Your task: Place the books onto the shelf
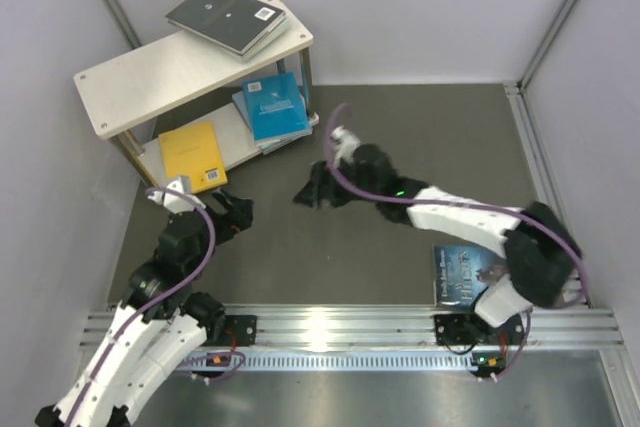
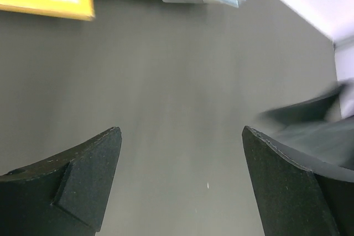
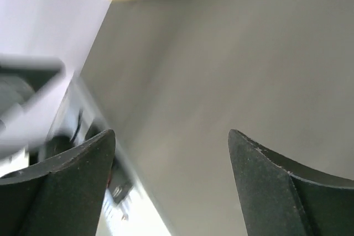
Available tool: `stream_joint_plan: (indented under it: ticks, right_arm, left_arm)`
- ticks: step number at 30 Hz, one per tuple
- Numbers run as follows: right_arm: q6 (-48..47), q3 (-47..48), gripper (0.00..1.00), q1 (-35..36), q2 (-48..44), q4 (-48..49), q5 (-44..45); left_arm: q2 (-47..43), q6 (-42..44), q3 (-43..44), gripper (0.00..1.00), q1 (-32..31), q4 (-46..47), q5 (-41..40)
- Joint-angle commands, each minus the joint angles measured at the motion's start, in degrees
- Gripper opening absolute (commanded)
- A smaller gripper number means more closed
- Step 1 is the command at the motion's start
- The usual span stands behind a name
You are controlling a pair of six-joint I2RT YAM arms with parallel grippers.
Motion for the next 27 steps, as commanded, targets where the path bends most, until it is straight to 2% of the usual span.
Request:
stream_joint_plan:
  ticks: [1,2,3,5,6,7,8,9,12,15,17,19,22,27]
  right_arm:
    - [-2.4,-7.6,0.81,-14.7,-14.8,-9.3,11.0]
    - [-1.3,-10.5,0.73,-18.9,-19.7,-12.8,11.5]
    - [-1.3,-11.4,0.7,-26.6,-21.9,-15.5,14.7]
    - [-2.9,-12.1,0.67,-33.5,-26.4,-24.9,21.2]
    - [-3.3,-11.9,0.67,-40.9,-27.2,-28.1,26.7]
    - [-3.5,-11.3,0.66,-44.8,-27.9,-30.3,28.5]
    - [-3.5,-11.2,0.66,-49.1,-28.3,-33.2,29.3]
    - [-3.7,-11.2,0.67,-57.8,-28.4,-33.7,28.3]
    - [-3.9,-9.4,0.72,-70.9,-25.6,-36.8,28.2]
    - [-0.8,-7.6,0.73,-78.9,-21.6,-41.4,33.5]
    - [2.2,-7.6,0.73,-81.5,-20.2,-44.8,35.9]
    - [5.2,-8.2,0.73,-82.7,-19.3,-47.6,42.5]
    - [10.0,-13.1,0.73,-85.7,-19.3,-49.9,39.6]
    - [11.9,-19.0,0.75,-86.2,-21.5,-48.2,36.5]
  left_arm:
    - [4.3,-0.5,-4.3,0.95,-0.2,12.8,9.4]
    - [5.3,-1.0,-5.0,0.94,-0.2,16.9,10.8]
    - [7.5,-1.9,-6.3,0.93,-0.1,18.5,12.2]
    - [10.0,-2.5,-6.6,0.93,-0.2,21.1,16.2]
    - [11.3,-3.2,-6.7,0.92,-0.3,22.8,17.5]
    - [13.6,-3.5,-6.7,0.92,-0.4,23.6,18.6]
    - [14.6,-3.8,-6.6,0.92,-0.6,24.2,20.3]
    - [16.3,-4.4,-6.6,0.91,-0.8,25.3,21.0]
    - [18.4,-5.0,-6.8,0.91,-1.7,27.4,24.0]
    - [20.3,-5.0,-7.0,0.91,-2.3,28.2,26.4]
    - [23.4,-5.0,-6.8,0.91,-2.9,28.7,27.8]
    - [26.7,-4.8,-5.9,0.9,-4.9,28.8,28.7]
    - [29.7,-4.9,-4.8,0.9,-10.0,28.7,25.4]
    - [31.7,-5.9,-3.7,0.9,-16.9,27.8,20.4]
